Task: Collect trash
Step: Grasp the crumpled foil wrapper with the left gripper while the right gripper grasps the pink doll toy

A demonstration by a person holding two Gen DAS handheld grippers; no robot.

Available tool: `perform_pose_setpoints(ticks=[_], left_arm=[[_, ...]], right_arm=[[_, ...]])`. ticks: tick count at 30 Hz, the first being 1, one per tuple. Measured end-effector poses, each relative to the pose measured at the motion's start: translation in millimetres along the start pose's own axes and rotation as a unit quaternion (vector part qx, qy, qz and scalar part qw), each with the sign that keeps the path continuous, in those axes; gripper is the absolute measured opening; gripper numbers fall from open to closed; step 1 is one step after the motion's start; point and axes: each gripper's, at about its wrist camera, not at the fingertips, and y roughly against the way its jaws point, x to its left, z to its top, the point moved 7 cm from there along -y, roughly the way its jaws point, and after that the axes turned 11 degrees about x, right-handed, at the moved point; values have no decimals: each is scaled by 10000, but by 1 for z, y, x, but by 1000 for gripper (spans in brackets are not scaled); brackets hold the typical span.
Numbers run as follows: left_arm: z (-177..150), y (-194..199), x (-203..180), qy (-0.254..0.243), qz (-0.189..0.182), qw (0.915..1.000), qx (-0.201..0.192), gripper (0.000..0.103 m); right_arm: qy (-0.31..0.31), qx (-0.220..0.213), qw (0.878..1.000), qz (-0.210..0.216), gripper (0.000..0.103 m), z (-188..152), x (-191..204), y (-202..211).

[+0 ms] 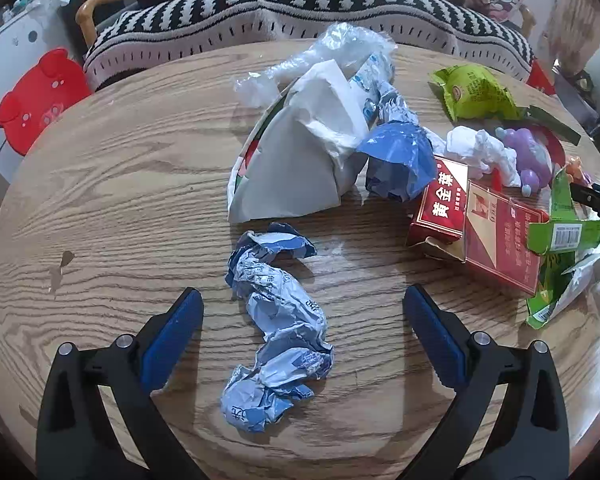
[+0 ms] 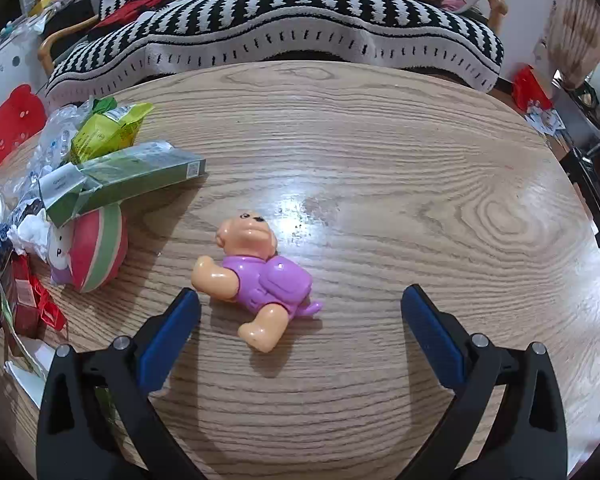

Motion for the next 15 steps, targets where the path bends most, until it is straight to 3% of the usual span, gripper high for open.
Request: perform_pose_setpoints(ticks=[15], left_arm=[[-8,3,-1,30,18,10000,-72,97]], right_arm=[[85,-130,9999,40,98,-10,-2,1]])
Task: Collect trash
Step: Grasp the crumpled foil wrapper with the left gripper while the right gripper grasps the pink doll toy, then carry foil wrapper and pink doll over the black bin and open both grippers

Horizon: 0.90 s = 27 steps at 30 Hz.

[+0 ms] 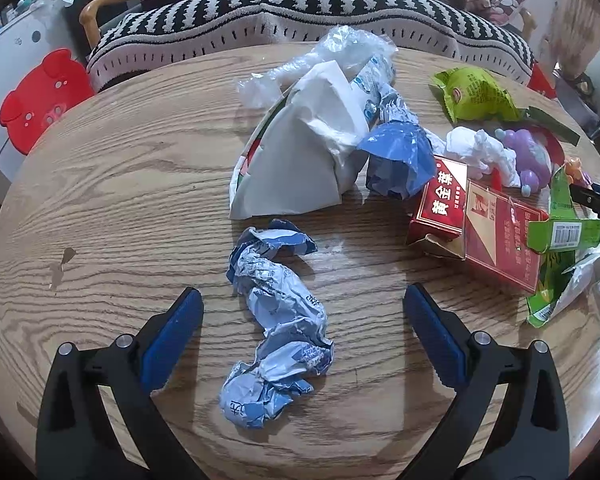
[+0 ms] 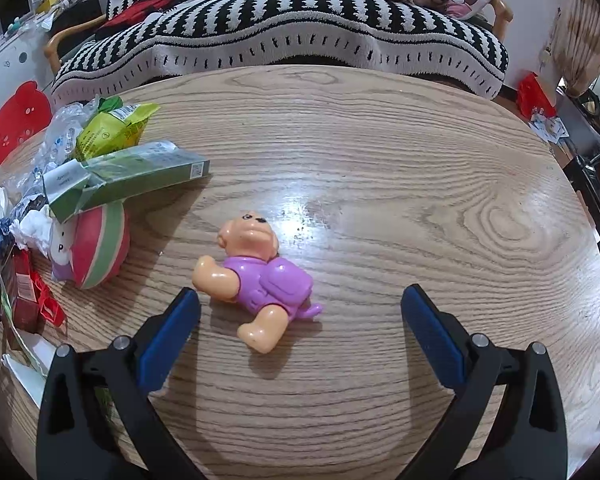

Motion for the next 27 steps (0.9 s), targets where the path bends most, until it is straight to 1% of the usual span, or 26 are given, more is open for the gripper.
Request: perform_pose_setpoints(ticks=[2,3,4,5,6,7,9,10,11,16,20,24,27], left_arm=[[-1,0,0,-30,-30,10000,-1,97],[-2,1,0,-51,-39,10000,-15,97],[-3,2,-1,-127,-69,9998,-102,93],[-2,8,-3,-268,-68,9992,-302,66],[-2,12,-2,-319,-54,9987,-386,20],[-1,13,-1,-271,-93,9992,-295,21],[-2,14,0,-140,-297,9993,-153,21],[-4,16,0,-110,-455,9989,-62,21],[-6,19,1,-67,-537,9985,-58,21],[-16,55,1,-38,-760,9966,-301,21],[-28,91,-15,-189,-887,9944,-542,21],[-47,128,-57,-625,-1168,9889,-675,21],[-74,154,-112,-1187,-1463,9797,-686,21]], right_arm=[[39,6,10000,10,97,-1,1,1],[67,-22,10000,50,84,-2,2,3],[166,-106,9998,99,48,-1,6,8],[229,-122,9996,96,38,0,9,13],[159,7,9997,161,37,-2,11,13],[166,-3,9996,217,37,-5,13,15],[144,-27,9998,118,37,-12,14,17],[11,-74,9998,198,37,-19,11,22],[-74,-108,9996,232,37,-23,9,27],[-138,-304,9994,88,38,-45,0,63],[-206,-472,9986,90,38,-66,-7,98],[-283,-635,9975,146,38,-94,-12,133],[-354,-748,9965,126,38,-128,-23,164]])
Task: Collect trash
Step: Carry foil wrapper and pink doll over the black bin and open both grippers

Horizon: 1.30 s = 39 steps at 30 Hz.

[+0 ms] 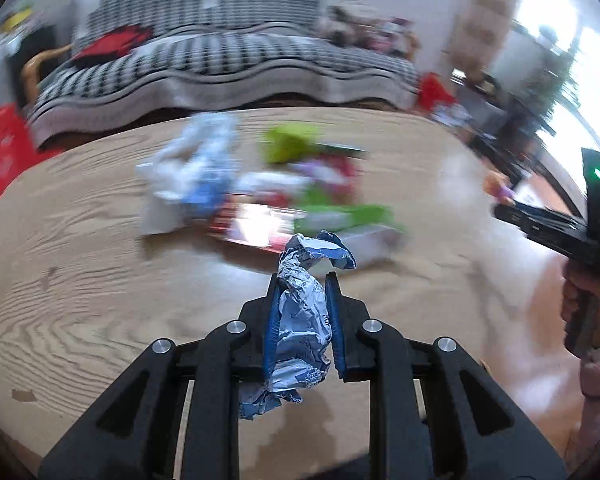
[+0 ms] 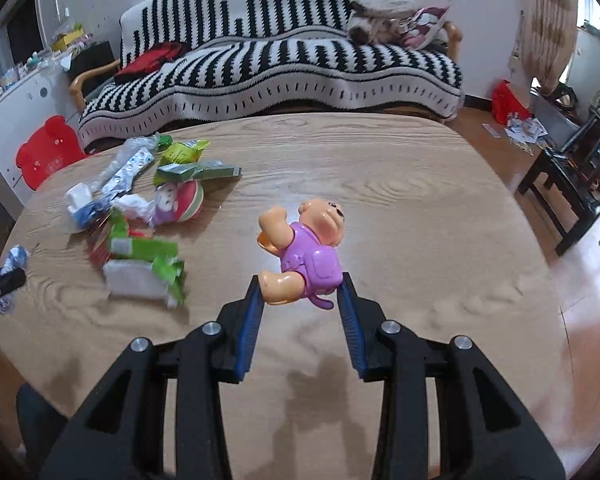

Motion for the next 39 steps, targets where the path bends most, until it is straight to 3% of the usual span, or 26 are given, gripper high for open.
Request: perform_pose_setpoints(ticks=[5,12,15,17,19,23,31,39], left_arm=[[-30,-1,-102,-743,-538,9956,186,21],[-98,-46,-222,-1585,-1127,9769,889,21],[-130,-87,-242,-1673,-1212,9689,1365,21],[-160,-129,-251,-1691,-1143,9609,1868,21],[-184,-166,-256,-1762,-1042,9525,2254,21],[-211,-209,-262,-1747,-1051,9381,2799,21],[-203,-229,-260,-1715,-987,9367,2887,21],[-208,-214,-274,-1755,-1045,9378,2807,22]], right_arm=[[-191,-160,9997,-71,38,-52,-30,55],[-481,-158,9987,36,38,-139,-68,103],[-688,144,9973,208,38,-189,-78,83],[-949,542,9933,376,38,-232,-84,48],[-1329,1017,9842,576,38,-279,-90,5],[-1711,1551,9702,736,38,-332,-95,-39],[-1943,1688,9628,823,38,-340,-110,-50],[-2024,1752,9595,878,38,-334,-111,-59]])
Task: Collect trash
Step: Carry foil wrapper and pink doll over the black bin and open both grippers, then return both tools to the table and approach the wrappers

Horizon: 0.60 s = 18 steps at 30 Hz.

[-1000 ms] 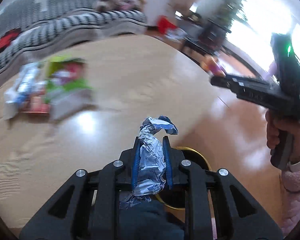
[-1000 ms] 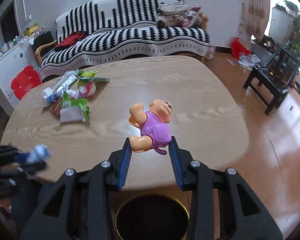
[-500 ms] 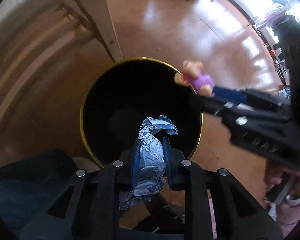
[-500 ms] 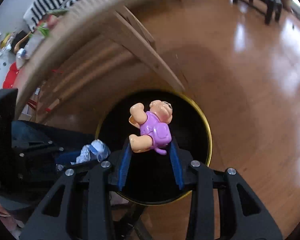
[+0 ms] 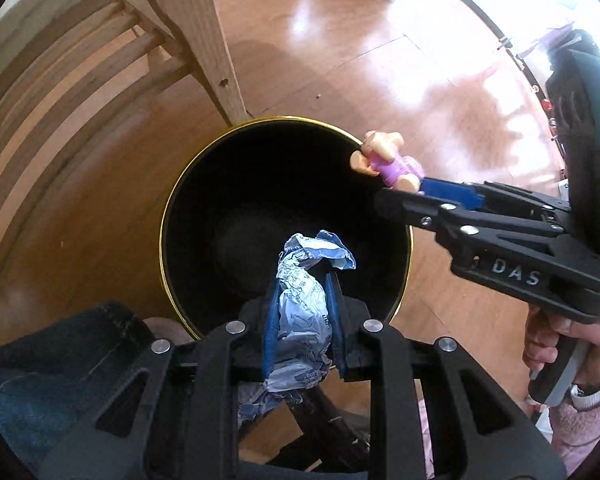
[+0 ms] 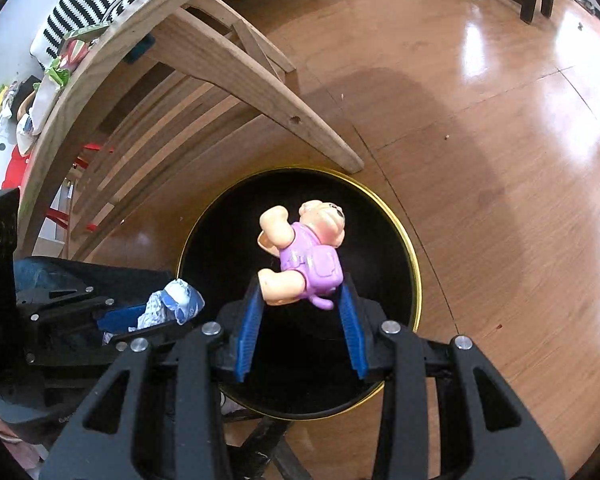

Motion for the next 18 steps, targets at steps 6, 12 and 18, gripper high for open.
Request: perform_pose_setpoints(ticks=[6,12,18], left_arm=[[-9,37,1,41,306,9977,-599,96],[-16,100,16,143,733,9900,-1199,96],[-35,163,61,786,695,9809,-1639,96]], right_arm=[[-32,-446,9990,-53,92,8,1,33],[198,-1009,9938,-421,93,26,24,82],[834,-1222,9850,-889,95,49,86,104]])
